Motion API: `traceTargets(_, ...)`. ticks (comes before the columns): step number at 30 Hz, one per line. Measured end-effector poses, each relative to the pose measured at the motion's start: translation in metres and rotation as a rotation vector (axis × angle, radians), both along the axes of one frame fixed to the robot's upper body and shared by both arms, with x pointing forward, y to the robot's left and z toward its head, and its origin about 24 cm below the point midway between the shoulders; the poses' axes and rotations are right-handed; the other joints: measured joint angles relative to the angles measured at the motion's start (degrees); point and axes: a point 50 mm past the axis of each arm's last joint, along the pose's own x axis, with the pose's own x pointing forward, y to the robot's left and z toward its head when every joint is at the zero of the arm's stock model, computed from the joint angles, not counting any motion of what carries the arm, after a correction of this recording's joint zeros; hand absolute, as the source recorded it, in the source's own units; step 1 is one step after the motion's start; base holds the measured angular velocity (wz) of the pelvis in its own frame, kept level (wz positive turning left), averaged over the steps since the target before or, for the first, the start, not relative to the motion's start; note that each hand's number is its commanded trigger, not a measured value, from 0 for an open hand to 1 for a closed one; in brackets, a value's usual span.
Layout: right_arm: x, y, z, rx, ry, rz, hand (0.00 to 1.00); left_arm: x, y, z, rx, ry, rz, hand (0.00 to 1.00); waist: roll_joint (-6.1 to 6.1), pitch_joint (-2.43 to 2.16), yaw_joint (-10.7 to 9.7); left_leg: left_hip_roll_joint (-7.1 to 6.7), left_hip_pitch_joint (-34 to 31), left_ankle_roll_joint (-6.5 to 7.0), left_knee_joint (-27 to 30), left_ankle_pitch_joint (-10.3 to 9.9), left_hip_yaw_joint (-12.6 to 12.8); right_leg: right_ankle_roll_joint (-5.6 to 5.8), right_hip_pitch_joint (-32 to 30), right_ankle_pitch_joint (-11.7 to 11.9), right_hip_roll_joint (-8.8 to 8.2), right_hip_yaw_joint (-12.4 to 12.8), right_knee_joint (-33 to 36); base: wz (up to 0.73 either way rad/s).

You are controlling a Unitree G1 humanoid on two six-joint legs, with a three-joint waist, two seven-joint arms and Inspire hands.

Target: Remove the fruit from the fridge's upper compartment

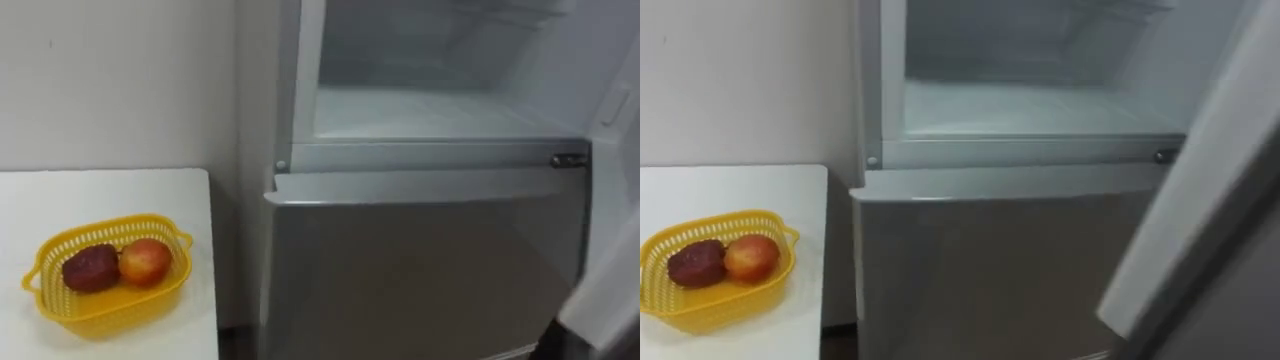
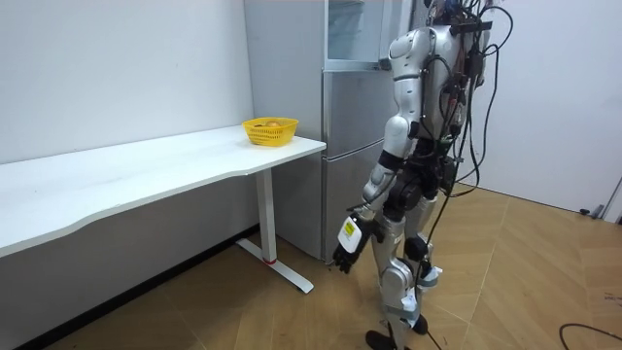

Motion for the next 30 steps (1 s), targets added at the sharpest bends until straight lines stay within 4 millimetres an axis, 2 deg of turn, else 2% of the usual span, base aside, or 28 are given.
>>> traceTargets(5,0.001,0.009,0.005,-0.076,0.041,0.051,0.00,0.003,0.003,0.001,0.006,-0.007,-0.010,0.00,0.15,0.01,0.79,-0.14,-0.59,0.00,-0.10,0.00,-1.10,0.15,0.26,0.33,-0.23,-1.33,-0.59,0.13)
traceTargets(11,0.014,0.018,-0.005,-0.086,0.177,0.167,0.00,0.005,0.001,0.001,-0.011,-0.010,-0.016,0.00,0.57,0.15,1.13,-0.18,-0.54,0.00,-0.12,0.00,-1.14,0.15,1.04,0.32,-0.38,-1.92,-0.89,0.05)
traceTargets(13,0.020,0.020,-0.012,-0.074,0.231,0.203,0.00,0.005,0.001,0.001,-0.013,-0.003,-0.015,0.00,0.86,0.15,1.58,-0.19,-0.51,0.00,-0.06,0.00,-1.34,0.15,0.95,0.32,-0.38,-1.85,-0.87,0.00)
traceTargets(16,0.032,0.018,-0.028,-0.038,0.349,0.259,0.00,0.004,0.000,0.000,-0.019,0.013,-0.021,0.00,1.31,-0.08,1.81,-0.21,-0.39,0.00,0.11,0.00,-1.65,0.15,1.19,0.31,-0.42,-1.81,-0.73,0.00)
traceTargets(21,0.047,0.008,-0.070,0.053,0.616,0.303,0.00,0.004,0.000,0.000,-0.021,0.027,-0.031,0.00,1.35,-0.21,2.33,-0.15,0.40,0.00,-0.28,0.01,-1.56,0.16,1.97,0.30,-0.42,-2.31,-0.92,0.06)
traceTargets(27,0.053,-0.006,-0.098,0.082,0.783,0.270,0.00,-0.001,0.006,0.002,-0.038,0.082,-0.040,0.00,0.90,-0.64,2.74,-0.18,0.51,0.01,-0.09,0.01,-1.30,0.22,1.98,0.38,-0.44,-2.15,-1.18,-0.01)
traceTargets(30,0.059,-0.003,-0.101,0.094,0.813,0.285,0.00,0.000,0.005,0.001,-0.050,0.089,-0.051,0.00,1.05,-0.58,3.00,-0.20,0.59,0.02,0.11,0.00,-1.10,0.29,1.89,0.72,-0.44,-1.71,-1.11,-0.10)
